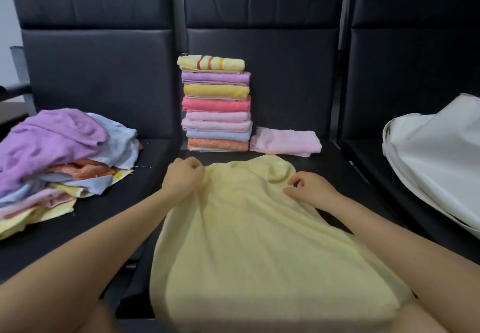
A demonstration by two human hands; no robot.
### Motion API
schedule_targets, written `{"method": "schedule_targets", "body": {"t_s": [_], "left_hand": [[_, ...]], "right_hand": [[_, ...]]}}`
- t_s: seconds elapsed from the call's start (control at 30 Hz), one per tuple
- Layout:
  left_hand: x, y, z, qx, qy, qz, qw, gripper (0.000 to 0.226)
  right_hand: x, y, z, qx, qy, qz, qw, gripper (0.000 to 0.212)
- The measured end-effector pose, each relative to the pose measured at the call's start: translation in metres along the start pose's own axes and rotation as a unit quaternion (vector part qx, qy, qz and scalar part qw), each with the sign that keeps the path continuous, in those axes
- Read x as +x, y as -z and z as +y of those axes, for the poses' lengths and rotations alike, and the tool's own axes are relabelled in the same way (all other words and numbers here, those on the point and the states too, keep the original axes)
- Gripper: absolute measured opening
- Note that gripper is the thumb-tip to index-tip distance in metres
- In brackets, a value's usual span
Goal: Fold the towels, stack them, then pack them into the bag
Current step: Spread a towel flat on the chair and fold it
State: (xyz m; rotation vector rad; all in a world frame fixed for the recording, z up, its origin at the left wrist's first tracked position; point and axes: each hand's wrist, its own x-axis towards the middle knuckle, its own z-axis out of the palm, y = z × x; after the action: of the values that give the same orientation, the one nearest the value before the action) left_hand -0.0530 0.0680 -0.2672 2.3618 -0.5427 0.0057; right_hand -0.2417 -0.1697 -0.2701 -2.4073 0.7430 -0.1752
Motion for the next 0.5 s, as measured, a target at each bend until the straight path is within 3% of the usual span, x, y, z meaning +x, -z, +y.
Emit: {"method": "schedule_targets", "body": {"t_s": [0.1,0.23,0.33,0.37,0.43,0.5], "left_hand": [[0.005,-0.007,0.014,0.044,-0.042,0.026,0.998,0.024],[0.018,-0.016,0.024,0.188,-0.009,-0.069,0.980,0.048],[0.023,-0.017,0.028,0.183,0.011,-0.128,0.975,0.032],[0.024,-0.019,0.029,0.150,0.002,-0.135,0.979,0.024],[0.021,-0.020,0.034,0.052,-0.028,-0.099,0.993,0.016],[0.016,-0.015,0.042,-0.057,-0.053,-0.017,0.997,0.015]], "right_hand": [[0.006,-0.002,0.003,0.018,-0.023,0.057,0.998,0.042],[0.020,-0.005,-0.001,-0.064,-0.084,0.094,0.990,0.061],[0.025,-0.010,-0.007,-0.091,-0.094,0.074,0.989,0.045],[0.027,-0.011,-0.008,-0.048,-0.097,0.063,0.992,0.033],[0.026,-0.007,-0.012,0.162,-0.087,0.050,0.982,0.018],[0.017,0.008,-0.020,0.372,-0.091,0.085,0.920,0.009]]}}
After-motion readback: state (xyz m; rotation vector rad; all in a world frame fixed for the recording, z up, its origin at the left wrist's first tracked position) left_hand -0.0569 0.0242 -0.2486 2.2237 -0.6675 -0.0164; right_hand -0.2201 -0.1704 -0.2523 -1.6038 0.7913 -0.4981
